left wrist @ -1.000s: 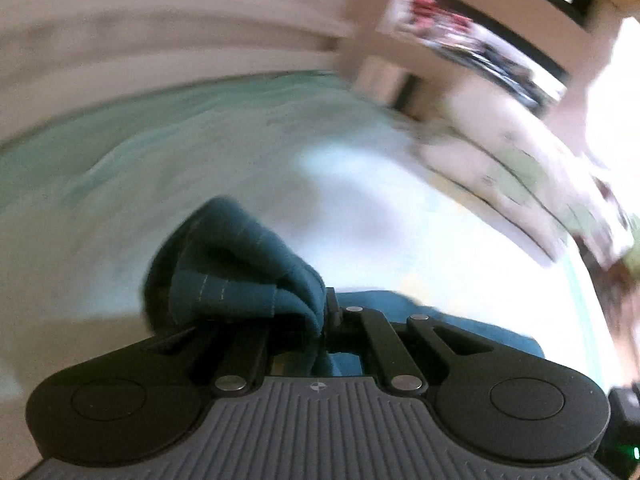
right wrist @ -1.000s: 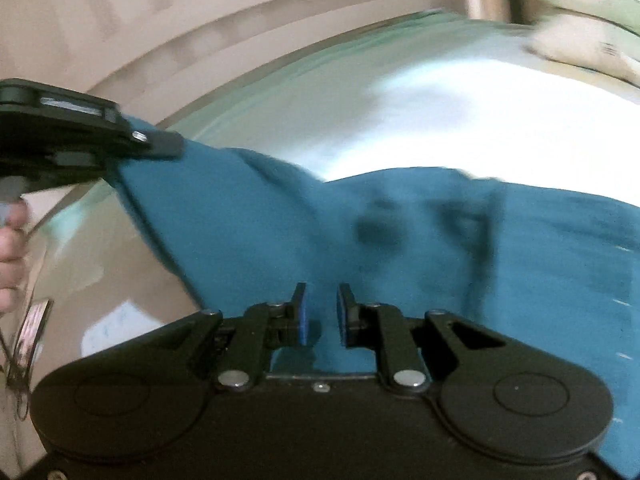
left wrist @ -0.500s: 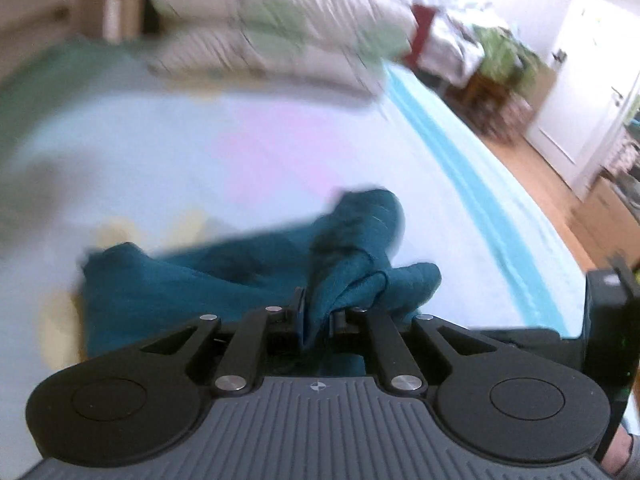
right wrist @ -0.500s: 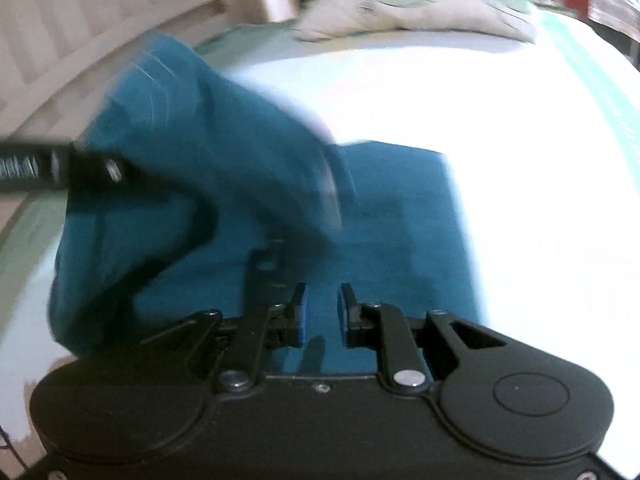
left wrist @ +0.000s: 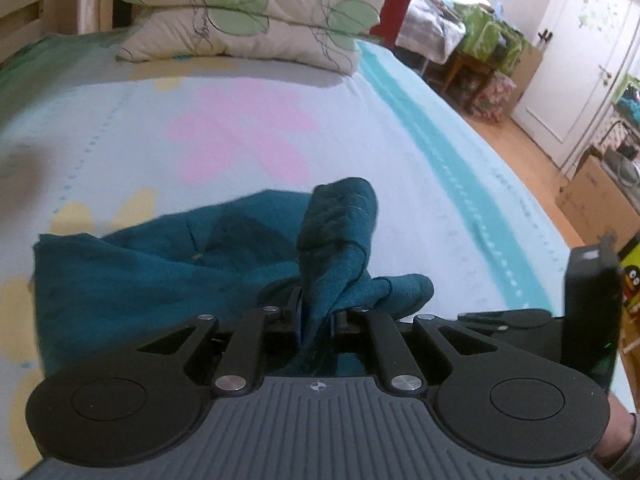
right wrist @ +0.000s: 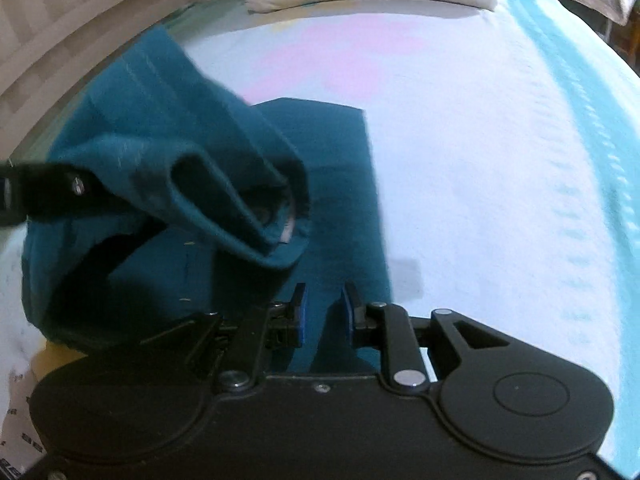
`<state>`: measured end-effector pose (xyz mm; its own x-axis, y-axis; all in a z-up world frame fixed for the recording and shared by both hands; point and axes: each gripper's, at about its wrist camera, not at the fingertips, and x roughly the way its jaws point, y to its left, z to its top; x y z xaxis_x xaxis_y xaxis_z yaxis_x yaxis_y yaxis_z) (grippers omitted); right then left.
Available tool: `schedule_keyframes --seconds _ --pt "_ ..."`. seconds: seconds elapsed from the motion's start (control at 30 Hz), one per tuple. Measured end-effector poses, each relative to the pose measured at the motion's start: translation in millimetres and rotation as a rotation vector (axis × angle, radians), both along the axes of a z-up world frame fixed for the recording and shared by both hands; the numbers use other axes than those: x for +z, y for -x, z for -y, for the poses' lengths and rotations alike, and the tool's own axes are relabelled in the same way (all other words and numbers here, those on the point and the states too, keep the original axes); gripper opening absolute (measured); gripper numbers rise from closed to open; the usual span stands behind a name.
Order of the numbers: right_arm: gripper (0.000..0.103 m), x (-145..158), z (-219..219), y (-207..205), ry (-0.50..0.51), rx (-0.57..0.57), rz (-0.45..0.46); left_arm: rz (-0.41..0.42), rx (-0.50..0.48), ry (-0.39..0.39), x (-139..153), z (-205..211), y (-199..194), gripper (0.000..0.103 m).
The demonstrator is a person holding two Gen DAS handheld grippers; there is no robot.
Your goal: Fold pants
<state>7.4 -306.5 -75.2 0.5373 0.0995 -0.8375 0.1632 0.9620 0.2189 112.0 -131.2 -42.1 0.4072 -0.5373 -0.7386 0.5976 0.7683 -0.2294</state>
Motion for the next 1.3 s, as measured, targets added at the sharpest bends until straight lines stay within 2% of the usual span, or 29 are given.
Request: schedule_keyframes --seconds 0.1,0.23,0.47,0.57,0.67,0.73,0.83,0.93,1.07,1.2,1.3 --pt "0.03 3.9 13.9 4.3 -0.026 -0.034 0.0 -0.006 -0.038 -0.02 -2.5 12.9 2.1 0.012" --pt "0.03 8.0 23.2 6.0 -0.013 -0.051 0.002 0.067 -0.081 -0.077 1.1 27.8 9.4 0.017" --pt "0.03 7.9 24.3 7.2 -0.017 -0.069 -0.001 0.096 -0.067 -0.076 9.5 36.9 5.9 0.02" --pt "0.03 8.5 20.9 4.7 -0.01 -0.073 0.002 0.075 -0.077 -0.091 3.5 33.4 4.9 0.026" --pt "0.03 15.0 31.2 4.5 -0.003 -0.132 0.033 0.042 -0.082 -0.1 -10.7 23.1 6.3 0.038" --pt "0.03 25.5 40.2 5.3 -0.042 -0.172 0.065 0.013 -0.078 -0.107 -23.7 14.5 8.2 0.048" --pt "0.03 42.9 46.2 -0.1 -0.087 -0.18 0.133 -0.018 -0.084 -0.112 -38.4 7.6 13.0 0.05" --pt "0.03 58.0 38.0 -13.5 -0.119 -0.122 0.178 -0.006 -0.1 -0.134 -44.9 8.8 19.1 0.05" --pt "0.03 53.1 13.8 -34.6 -0.119 -0.003 0.118 0.022 -0.131 -0.145 -41.7 7.6 26.9 0.05" --pt "0.031 21.3 -10.3 -45.1 -0.062 0.08 -0.033 0.021 -0.173 -0.142 -37.8 -3.4 33.3 0.05" --pt "0.031 1.4 -14.2 -38.2 -0.099 0.096 -0.096 0.011 -0.193 -0.146 -39.2 -15.5 38.0 0.051"
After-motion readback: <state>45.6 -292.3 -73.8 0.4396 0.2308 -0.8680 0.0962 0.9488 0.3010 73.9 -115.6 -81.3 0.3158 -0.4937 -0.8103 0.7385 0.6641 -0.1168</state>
